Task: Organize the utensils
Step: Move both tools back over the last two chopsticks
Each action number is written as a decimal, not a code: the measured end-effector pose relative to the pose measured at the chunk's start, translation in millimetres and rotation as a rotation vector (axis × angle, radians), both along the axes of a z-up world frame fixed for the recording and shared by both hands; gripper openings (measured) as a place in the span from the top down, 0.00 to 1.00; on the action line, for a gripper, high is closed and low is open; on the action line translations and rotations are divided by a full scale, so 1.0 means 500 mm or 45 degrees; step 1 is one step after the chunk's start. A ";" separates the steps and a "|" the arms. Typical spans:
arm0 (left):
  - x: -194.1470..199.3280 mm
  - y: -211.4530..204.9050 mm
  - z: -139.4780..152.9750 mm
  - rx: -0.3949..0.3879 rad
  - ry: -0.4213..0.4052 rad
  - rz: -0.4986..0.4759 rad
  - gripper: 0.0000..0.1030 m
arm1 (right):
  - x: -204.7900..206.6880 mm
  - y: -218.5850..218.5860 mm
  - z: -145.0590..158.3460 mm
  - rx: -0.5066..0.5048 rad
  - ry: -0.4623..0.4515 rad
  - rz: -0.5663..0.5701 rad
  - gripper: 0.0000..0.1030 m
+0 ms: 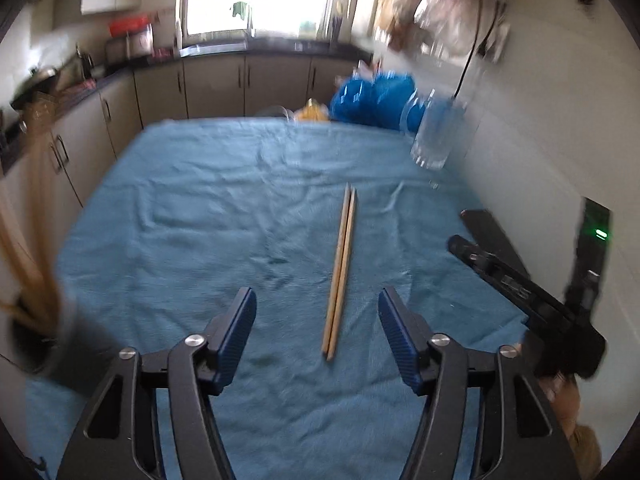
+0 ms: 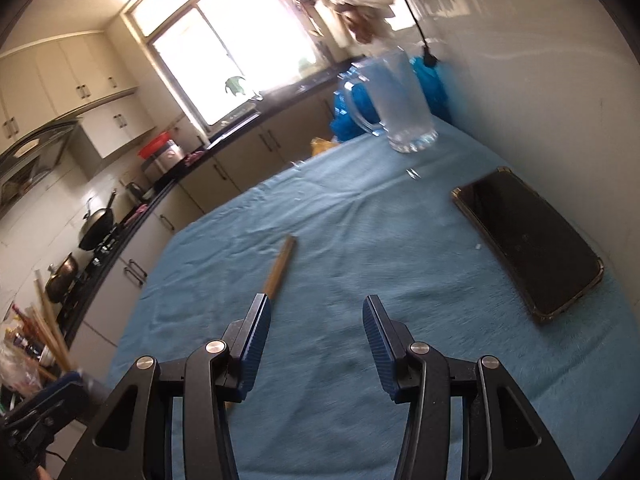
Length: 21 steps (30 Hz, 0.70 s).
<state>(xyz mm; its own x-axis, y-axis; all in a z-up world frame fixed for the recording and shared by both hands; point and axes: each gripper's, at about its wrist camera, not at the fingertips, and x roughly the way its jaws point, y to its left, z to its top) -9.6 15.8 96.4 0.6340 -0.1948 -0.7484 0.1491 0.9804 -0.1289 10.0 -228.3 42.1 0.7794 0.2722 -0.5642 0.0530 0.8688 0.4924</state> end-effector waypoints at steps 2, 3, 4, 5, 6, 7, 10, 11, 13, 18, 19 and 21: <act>0.045 -0.023 -0.033 0.024 0.043 -0.007 0.47 | 0.007 -0.021 -0.017 0.033 0.002 -0.017 0.50; 0.062 -0.033 -0.050 0.051 0.057 -0.006 0.52 | 0.009 -0.031 -0.025 0.047 -0.001 -0.023 0.50; 0.082 -0.045 -0.068 0.091 0.068 -0.005 0.54 | 0.010 -0.035 -0.030 0.054 -0.004 -0.025 0.50; 0.099 -0.054 -0.085 0.131 0.082 -0.010 0.57 | 0.011 -0.043 -0.037 0.065 -0.009 -0.025 0.50; 0.112 -0.061 -0.101 0.160 0.100 -0.017 0.59 | 0.012 -0.047 -0.042 0.074 -0.007 -0.025 0.50; 0.126 -0.070 -0.117 0.189 0.123 -0.019 0.60 | 0.014 -0.050 -0.045 0.087 0.001 -0.028 0.50; 0.142 -0.088 -0.149 0.183 0.173 -0.018 0.63 | 0.017 -0.062 -0.048 0.122 0.000 -0.029 0.50; 0.139 -0.099 -0.153 0.139 0.217 -0.063 0.65 | 0.017 -0.061 -0.046 0.113 -0.008 -0.029 0.50; 0.125 -0.122 -0.150 0.100 0.244 -0.153 0.72 | 0.013 -0.059 -0.038 0.096 -0.032 -0.027 0.50; 0.113 -0.112 -0.132 0.117 0.182 -0.091 0.78 | 0.008 -0.060 -0.036 0.097 -0.041 -0.031 0.50; 0.118 -0.106 -0.132 0.122 0.179 -0.078 0.78 | 0.008 -0.062 -0.036 0.103 -0.042 -0.036 0.50; 0.138 -0.093 -0.136 0.097 0.202 -0.069 0.78 | 0.008 -0.063 -0.035 0.106 -0.045 -0.039 0.49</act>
<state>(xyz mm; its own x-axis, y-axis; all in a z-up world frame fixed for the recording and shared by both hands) 59.3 -30.5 28.4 0.4972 -0.1645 -0.8519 0.1858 0.9793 -0.0807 14.0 -259.8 24.8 0.8072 0.2925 -0.5127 0.0604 0.8231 0.5647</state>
